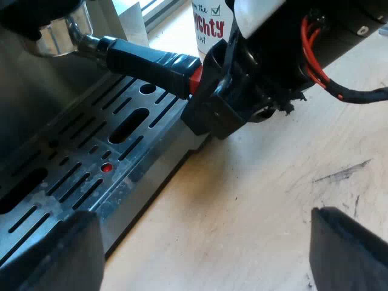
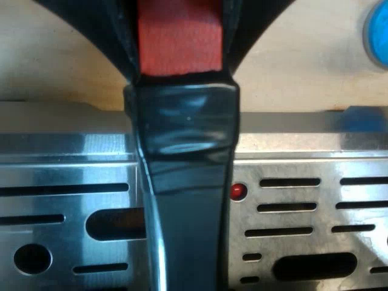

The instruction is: Grind coffee beans and then tamp

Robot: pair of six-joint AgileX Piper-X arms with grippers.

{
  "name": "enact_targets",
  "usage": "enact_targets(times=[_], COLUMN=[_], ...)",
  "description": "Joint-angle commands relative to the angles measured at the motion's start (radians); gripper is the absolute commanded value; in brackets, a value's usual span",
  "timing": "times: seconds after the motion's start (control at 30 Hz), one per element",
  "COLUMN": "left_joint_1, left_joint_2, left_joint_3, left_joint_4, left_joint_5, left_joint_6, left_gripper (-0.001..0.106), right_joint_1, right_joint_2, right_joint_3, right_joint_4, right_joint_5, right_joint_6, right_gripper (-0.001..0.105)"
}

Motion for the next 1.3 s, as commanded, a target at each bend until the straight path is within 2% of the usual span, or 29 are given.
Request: enact_targets(times=[0.03,0.43,0.6,0.9,0.97,1.0,1.3], left_joint_1=[-0.005,-0.005,-0.005,-0.005,-0.005,-0.005,-0.005], left_joint_2=[-0.001,-0.001,-0.001,-0.001,-0.001,-0.001,-0.001], left_joint_3=[-0.001,-0.001,-0.001,-0.001,-0.001,-0.001,-0.001], left_joint_4=[-0.003,-0.003,-0.003,-0.003,-0.003,-0.003,-0.003], left_joint_5=[-0.003,-0.003,-0.003,-0.003,-0.003,-0.003,-0.003], left_joint_6=[-0.010,-0.010,-0.010,-0.010,-0.010,-0.010,-0.010], left_gripper=[0.071,0.071,0.071,0.071,0.071,0.071,0.071], right_joint_1=[0.024,0.070,0.084,0.134,0.143,0.151,0.188], right_joint_2=[-0.004,-0.004,-0.004,-0.006,-0.006,-0.006,-0.006], right_joint_3=[-0.006,-0.006,-0.006,-0.006,-0.006,-0.006,-0.006], right_joint_4=[-0.018,-0.012,0.051,0.064,0.064,0.066,0.071], right_joint_5=[-0.012,0.026,0.050,0.093,0.099,0.108,0.152], right_joint_6=[-0.025,-0.020,0.058,0.061,0.073,0.100,0.100], right_gripper=[0.000,0.000,0.000,0.000,0.000,0.000,0.000])
